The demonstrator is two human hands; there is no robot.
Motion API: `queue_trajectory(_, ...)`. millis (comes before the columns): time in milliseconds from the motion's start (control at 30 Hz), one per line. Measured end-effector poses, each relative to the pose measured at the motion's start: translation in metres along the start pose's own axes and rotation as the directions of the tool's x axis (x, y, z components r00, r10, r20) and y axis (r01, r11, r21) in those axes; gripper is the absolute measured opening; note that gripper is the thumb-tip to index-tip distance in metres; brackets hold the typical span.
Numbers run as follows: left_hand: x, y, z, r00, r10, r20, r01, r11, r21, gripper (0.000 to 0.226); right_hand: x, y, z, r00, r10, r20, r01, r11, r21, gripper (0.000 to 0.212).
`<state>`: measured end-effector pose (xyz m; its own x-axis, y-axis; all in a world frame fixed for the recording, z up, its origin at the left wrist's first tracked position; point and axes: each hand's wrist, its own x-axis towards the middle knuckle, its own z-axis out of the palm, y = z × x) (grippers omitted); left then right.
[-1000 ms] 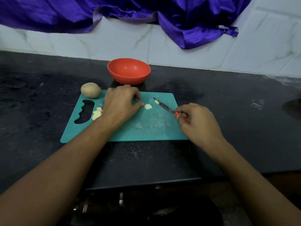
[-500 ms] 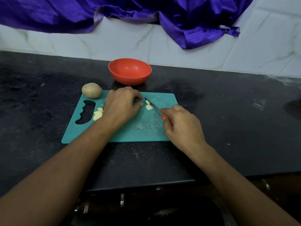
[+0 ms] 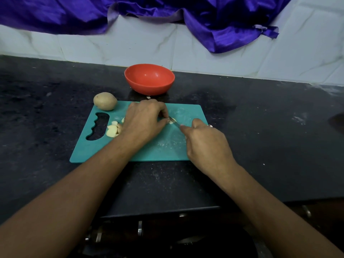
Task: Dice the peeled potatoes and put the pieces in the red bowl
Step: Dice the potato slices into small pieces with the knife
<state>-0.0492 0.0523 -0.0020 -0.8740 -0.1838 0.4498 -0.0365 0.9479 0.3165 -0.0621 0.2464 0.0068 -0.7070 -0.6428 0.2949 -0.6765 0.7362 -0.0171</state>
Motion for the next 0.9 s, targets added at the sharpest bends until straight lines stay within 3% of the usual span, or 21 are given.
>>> queue_trajectory(300, 0.0, 0.0, 0.001, 1.0, -0.013, 0.007, 0.013, 1.0, 0.006, 0.015, -0.001, 0.013, 0.001, 0.991, 0.135, 0.002, -0.132, 0.967, 0.217, 0.038)
queue_trajectory(667, -0.002, -0.002, -0.002, 0.999, -0.021, -0.024, 0.021, 1.0, -0.021, 0.014, -0.004, 0.015, 0.002, 0.981, 0.174, -0.081, -0.15, 0.958, 0.243, 0.035)
queue_trajectory(900, 0.001, -0.016, -0.011, 0.988, -0.136, -0.078, 0.128, 0.987, -0.1, 0.011, -0.013, 0.005, 0.002, 0.997, 0.044, -0.065, -0.035, 0.99, 0.137, 0.033)
